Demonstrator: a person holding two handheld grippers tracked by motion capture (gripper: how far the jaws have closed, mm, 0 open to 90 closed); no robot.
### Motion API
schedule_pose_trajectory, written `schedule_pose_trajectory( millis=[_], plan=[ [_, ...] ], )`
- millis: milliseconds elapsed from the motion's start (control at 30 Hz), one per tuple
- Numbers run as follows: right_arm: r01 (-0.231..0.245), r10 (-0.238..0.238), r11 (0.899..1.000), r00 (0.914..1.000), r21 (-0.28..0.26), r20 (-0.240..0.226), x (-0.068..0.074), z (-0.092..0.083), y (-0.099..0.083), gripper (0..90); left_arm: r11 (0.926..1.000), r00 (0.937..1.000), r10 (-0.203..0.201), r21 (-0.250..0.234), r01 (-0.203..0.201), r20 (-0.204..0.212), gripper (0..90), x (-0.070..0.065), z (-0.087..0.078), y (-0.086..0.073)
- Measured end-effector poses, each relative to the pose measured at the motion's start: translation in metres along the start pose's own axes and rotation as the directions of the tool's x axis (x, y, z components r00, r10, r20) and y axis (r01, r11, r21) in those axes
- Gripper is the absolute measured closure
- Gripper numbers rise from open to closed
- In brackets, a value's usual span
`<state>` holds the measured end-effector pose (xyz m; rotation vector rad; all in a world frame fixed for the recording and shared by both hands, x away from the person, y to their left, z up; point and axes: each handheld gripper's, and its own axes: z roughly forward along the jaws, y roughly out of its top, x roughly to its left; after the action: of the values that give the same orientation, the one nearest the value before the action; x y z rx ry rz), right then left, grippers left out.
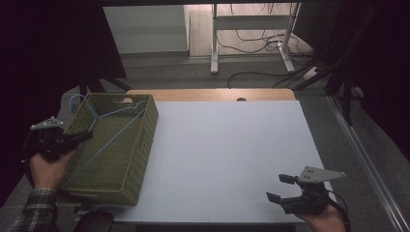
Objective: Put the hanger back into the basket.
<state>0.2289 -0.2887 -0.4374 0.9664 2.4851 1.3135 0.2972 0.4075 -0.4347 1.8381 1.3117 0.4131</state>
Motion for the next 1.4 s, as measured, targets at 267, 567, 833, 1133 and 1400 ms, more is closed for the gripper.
schedule_pose_trajectory(
  millis=[267, 567, 833, 1133, 1400],
  plan=[
    [0.007, -0.006, 1.0, 1.0, 0.026, -0.004, 0.0, 0.004, -0.002, 21.2, 0.9984, 0.9985, 0.007, 0.057, -0.004, -0.053, 77.8, 0.001, 0.014, -0.002],
    [0.009, -0.01, 1.0, 0.9999, 0.025, 0.005, 0.002, 0.004, -0.002, 20.9, 0.9998, 0.997, -0.014, 0.011, 0.015, -0.076, 54.1, 0.001, -0.007, -0.001],
    [-0.001, 0.001, 1.0, 0.9992, 0.001, 0.041, 0.004, 0.003, 0.0, 14.9, 1.0, 0.9996, 0.001, 0.0, -0.001, -0.03, 28.7, -0.014, -0.017, -0.005],
    [-0.014, 0.011, 0.999, 0.9969, 0.041, 0.078, 0.012, 0.008, 0.0, 5.0, 0.9968, 0.9916, 0.079, -0.018, -0.078, 0.102, 9.0, -0.067, -0.026, -0.003],
    [-0.013, 0.011, 1.0, 0.9969, 0.025, 0.078, 0.015, 0.007, 0.0, 2.2, 0.991, 0.9709, 0.134, -0.03, -0.131, 0.198, 4.2, -0.106, -0.023, -0.006]
  ],
)
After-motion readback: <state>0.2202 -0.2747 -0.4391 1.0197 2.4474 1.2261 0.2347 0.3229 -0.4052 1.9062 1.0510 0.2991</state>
